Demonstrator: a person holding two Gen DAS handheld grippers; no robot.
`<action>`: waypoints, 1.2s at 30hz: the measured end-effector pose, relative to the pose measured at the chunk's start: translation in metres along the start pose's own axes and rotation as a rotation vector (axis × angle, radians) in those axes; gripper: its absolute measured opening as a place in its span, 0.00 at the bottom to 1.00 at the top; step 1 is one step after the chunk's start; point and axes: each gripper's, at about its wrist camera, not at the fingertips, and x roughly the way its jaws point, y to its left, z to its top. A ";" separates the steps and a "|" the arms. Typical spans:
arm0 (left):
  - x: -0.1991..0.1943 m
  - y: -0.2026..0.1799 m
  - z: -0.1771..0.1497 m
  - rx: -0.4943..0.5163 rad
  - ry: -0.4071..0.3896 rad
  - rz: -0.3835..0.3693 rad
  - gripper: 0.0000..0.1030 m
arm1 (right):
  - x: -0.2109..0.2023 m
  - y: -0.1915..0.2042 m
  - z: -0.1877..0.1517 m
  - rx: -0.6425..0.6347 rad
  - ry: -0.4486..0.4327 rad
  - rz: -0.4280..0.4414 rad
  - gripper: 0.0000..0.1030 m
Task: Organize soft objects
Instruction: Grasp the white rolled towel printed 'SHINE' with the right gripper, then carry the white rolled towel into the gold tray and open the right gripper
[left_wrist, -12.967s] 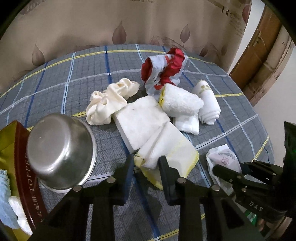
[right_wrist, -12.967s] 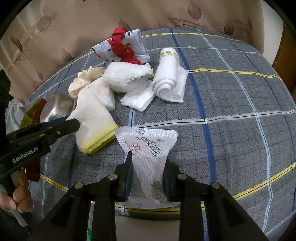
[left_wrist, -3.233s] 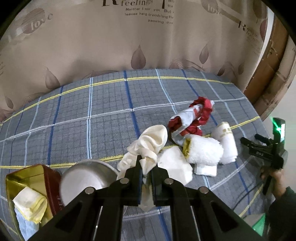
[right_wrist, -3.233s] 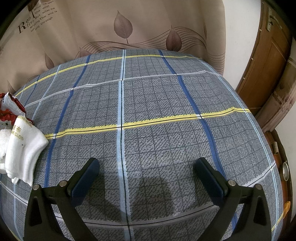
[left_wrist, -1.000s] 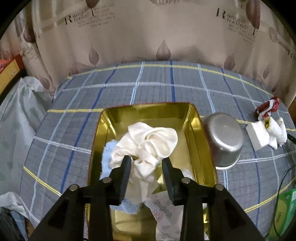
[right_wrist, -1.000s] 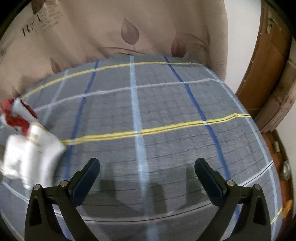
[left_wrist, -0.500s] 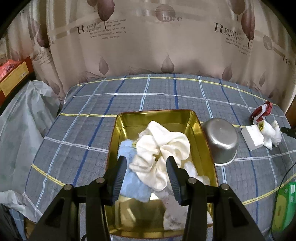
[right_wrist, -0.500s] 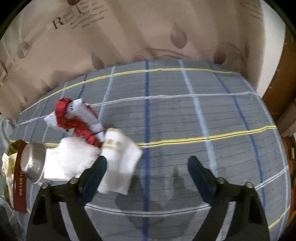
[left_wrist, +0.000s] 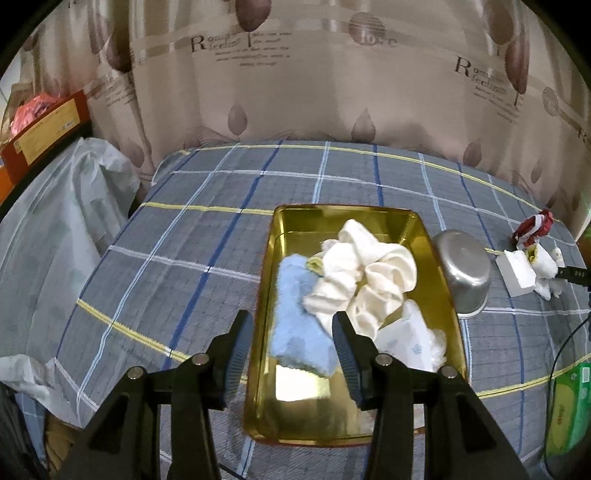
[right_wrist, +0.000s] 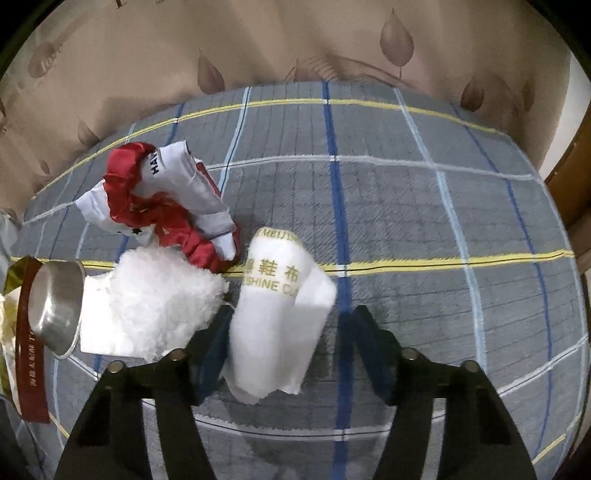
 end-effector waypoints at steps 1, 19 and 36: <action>0.000 0.002 -0.001 -0.006 0.003 0.005 0.44 | 0.001 0.000 0.000 0.005 -0.002 0.005 0.50; 0.010 0.016 -0.011 -0.046 0.028 0.063 0.44 | -0.051 0.031 0.003 -0.072 -0.125 -0.091 0.24; 0.009 0.017 -0.013 -0.054 0.024 0.081 0.44 | -0.120 0.101 0.005 -0.180 -0.238 -0.012 0.24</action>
